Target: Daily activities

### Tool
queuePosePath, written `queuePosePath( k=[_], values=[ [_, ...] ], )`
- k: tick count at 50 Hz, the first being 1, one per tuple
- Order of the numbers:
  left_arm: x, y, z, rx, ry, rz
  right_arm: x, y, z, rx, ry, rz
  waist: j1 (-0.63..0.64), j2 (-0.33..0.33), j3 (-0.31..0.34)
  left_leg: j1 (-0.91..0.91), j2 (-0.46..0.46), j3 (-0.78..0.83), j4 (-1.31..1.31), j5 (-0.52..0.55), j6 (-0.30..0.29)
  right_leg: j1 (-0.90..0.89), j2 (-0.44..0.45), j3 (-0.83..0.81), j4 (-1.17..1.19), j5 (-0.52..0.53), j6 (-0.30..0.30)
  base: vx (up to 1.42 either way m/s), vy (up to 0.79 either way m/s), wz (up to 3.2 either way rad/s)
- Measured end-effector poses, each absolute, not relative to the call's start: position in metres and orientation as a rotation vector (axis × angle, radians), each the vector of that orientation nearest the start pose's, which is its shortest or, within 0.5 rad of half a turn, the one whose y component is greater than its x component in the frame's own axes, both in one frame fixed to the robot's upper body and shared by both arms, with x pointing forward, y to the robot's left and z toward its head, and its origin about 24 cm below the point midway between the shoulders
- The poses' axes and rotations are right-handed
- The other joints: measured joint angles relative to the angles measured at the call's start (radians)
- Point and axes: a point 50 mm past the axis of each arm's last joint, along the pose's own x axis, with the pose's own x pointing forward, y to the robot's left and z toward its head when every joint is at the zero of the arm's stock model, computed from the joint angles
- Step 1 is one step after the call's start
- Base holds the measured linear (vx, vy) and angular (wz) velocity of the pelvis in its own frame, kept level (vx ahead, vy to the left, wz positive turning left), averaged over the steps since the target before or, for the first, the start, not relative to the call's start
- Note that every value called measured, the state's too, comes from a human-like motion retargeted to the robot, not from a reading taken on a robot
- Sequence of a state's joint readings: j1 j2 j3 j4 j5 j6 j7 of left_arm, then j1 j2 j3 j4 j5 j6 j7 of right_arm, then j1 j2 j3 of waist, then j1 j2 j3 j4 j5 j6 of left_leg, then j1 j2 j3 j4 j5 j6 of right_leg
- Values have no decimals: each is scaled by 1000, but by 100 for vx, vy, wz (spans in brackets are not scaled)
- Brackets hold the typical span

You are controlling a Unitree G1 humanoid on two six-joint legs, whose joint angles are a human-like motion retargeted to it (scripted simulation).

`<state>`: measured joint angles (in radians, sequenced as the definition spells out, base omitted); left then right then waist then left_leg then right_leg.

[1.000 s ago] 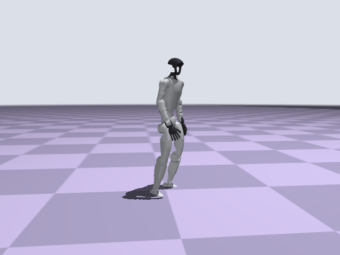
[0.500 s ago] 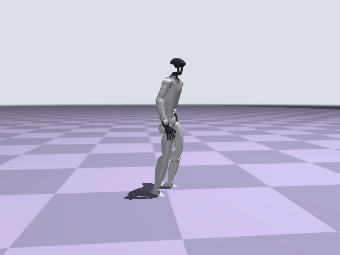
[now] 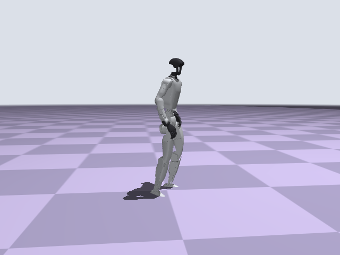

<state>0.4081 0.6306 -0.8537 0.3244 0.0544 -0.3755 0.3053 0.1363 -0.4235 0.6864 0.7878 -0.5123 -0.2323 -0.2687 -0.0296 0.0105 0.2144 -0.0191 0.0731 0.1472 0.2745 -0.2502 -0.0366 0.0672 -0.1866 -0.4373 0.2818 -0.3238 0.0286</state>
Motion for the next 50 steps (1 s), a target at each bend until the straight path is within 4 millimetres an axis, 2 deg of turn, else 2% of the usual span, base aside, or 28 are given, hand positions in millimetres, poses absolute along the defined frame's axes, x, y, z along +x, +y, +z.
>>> queuePosePath(
  k=[12, 28, 50],
  values=[
    [51, 153, -71, 505, 349, -555, 97, -180, -132, -1096, 474, 634, 6, -1, -7, 7, -7, 4, -14, 0, -14, 2, -7, -2, -6, -1, 15, 0, 0, 0],
    [54, 148, -59, 489, 264, -498, 91, -186, -140, -1141, 544, 634, 21, -18, -14, 26, -25, 19, -70, 9, -21, -6, -22, 4, -17, 7, 40, 0, 0, 0],
    [61, 132, -41, 439, 137, -552, 123, -169, -134, -1282, 372, 712, 37, -52, -26, 56, -52, 35, -159, 37, -25, -27, -48, 0, -12, 8, 68, 0, 0, 0]
  ],
)
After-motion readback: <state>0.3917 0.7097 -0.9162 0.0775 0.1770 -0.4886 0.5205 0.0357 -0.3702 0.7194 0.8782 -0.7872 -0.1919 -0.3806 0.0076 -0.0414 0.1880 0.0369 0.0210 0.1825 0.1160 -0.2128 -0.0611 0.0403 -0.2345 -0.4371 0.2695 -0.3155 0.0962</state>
